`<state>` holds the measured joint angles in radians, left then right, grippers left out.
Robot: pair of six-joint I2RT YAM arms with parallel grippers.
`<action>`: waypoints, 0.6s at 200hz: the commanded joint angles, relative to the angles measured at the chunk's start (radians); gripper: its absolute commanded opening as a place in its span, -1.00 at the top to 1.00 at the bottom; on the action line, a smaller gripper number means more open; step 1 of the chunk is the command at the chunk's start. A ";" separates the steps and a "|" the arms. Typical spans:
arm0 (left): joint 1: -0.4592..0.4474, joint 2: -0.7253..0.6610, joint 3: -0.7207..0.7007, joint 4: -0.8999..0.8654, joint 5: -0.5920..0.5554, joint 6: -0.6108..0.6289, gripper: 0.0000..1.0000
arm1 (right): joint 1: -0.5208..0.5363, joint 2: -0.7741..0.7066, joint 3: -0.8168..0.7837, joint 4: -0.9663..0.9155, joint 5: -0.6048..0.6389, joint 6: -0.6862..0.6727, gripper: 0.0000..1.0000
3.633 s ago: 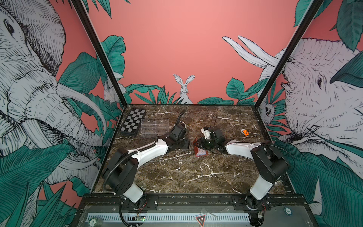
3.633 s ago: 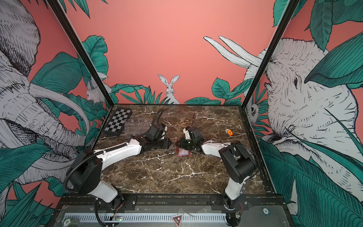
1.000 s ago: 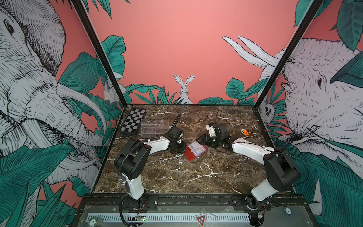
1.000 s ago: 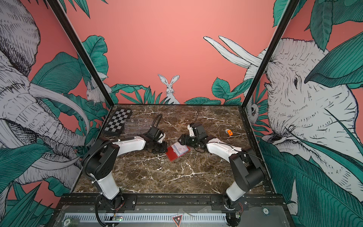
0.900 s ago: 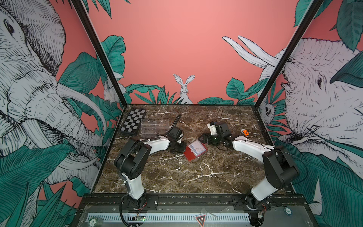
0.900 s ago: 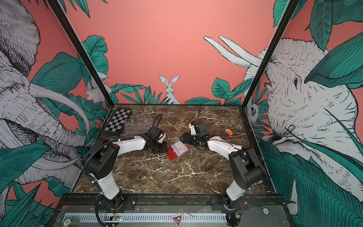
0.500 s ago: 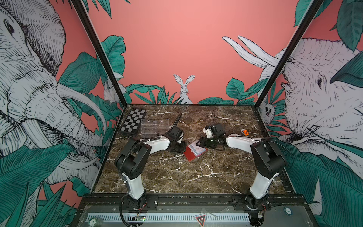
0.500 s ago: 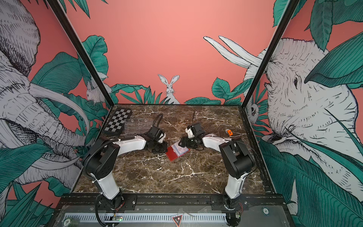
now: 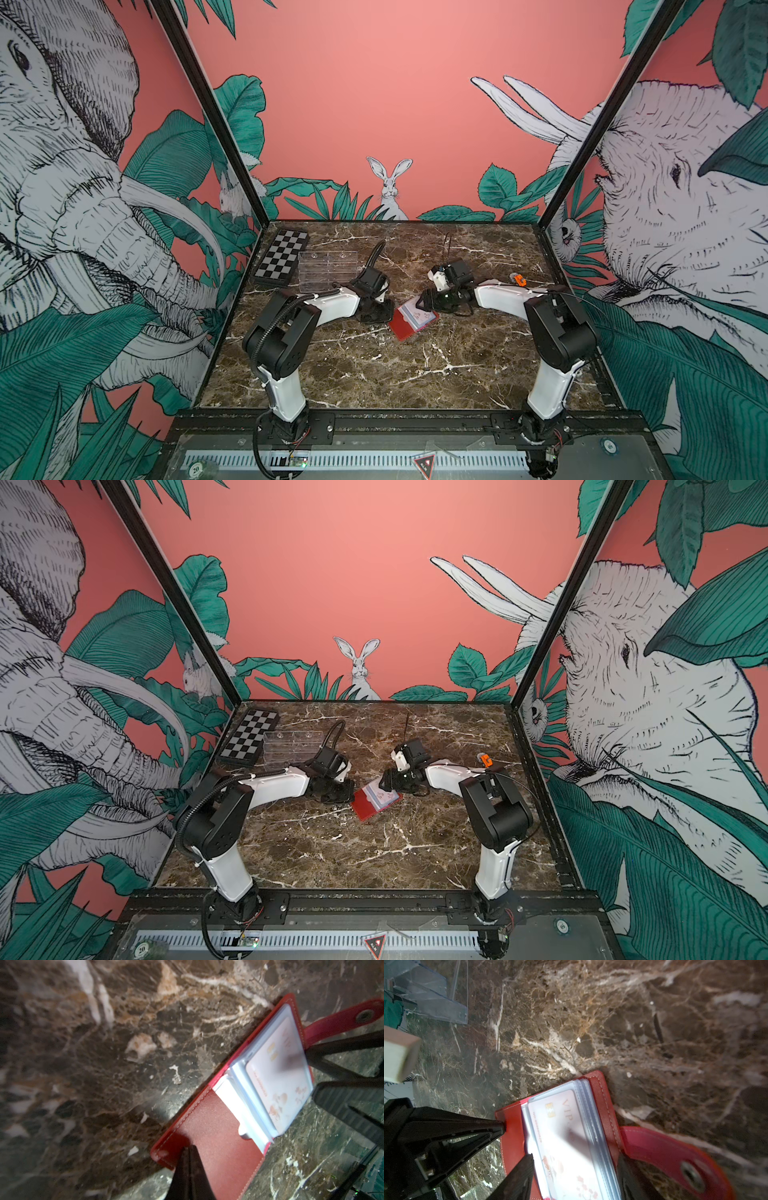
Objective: Take the credit cards out of the card holder
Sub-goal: Flip over the card slot in the card holder.
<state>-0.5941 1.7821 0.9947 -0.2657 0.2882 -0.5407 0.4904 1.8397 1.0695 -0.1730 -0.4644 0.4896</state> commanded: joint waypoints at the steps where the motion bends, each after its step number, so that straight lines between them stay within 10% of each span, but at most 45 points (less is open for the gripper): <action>1: -0.004 0.016 0.002 -0.056 -0.049 0.014 0.88 | 0.003 0.034 -0.008 -0.009 0.031 -0.021 -0.26; 120: -0.004 0.041 0.047 -0.069 -0.109 0.048 0.91 | 0.083 -0.061 -0.210 0.232 -0.074 0.143 -0.25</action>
<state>-0.5995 1.7943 1.0313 -0.3130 0.2390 -0.5163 0.5293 1.7794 0.9226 0.0277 -0.4564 0.5465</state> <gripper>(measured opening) 0.052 0.624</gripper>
